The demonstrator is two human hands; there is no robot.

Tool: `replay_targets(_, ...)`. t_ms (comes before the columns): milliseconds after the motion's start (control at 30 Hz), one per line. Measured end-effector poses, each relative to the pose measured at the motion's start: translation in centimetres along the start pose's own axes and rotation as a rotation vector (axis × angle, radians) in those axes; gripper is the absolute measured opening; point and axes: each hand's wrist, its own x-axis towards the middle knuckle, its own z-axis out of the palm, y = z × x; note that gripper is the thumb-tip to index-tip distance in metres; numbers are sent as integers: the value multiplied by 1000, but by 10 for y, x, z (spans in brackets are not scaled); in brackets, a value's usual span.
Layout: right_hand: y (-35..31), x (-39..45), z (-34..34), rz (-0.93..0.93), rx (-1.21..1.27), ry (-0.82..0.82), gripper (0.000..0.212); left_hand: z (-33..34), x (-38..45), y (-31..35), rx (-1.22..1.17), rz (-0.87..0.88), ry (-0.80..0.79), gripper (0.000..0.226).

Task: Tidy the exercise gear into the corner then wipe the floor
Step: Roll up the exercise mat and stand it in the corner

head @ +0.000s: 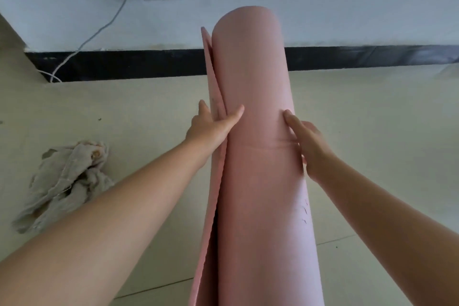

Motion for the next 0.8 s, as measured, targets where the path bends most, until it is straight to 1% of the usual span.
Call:
replay_targets(67,-14,-8,-25,-71,42,1,66,13,-7,29,42,89,-8,93)
replay_targets(133,-31,-16,-52,-142,75,22,62,25,-15,58,96,166,-26,100)
replay_targets(167,-40,-21,-65,-174,78,28,62,31,-20,74,108,193,-27,98)
replay_targets(233,-59,-30,-91,-244,78,37,57,42,-29,104,127,263,2,82)
replay_targets(267,-69,-34,-104,-289,73,46,51,46,-34,119,146,300,26,75)
replay_targets(300,-79,-37,-116,-337,57,60,44,50,-40,134,155,335,45,71)
replay_targets(367,-97,-42,-138,-436,42,108,35,56,-53,162,147,400,60,72)
replay_targets(433,-112,-46,-159,-539,47,162,44,62,-65,182,122,466,43,71)
replay_targets(500,-122,-54,-176,-621,36,167,58,67,-74,194,94,512,11,62)
replay_targets(533,-125,-58,-183,-640,39,145,60,68,-77,199,76,532,7,57)
replay_targets(567,-125,-61,-191,-653,56,123,54,69,-82,204,48,539,7,56)
replay_targets(633,-121,-63,-205,-698,126,136,37,67,-86,210,-26,545,0,61)
replay_targets(733,-138,-65,-218,-809,194,188,38,58,-92,223,-88,638,-50,75)
replay_targets(800,-167,-69,-226,-837,254,175,41,52,-95,243,-167,680,-3,83)
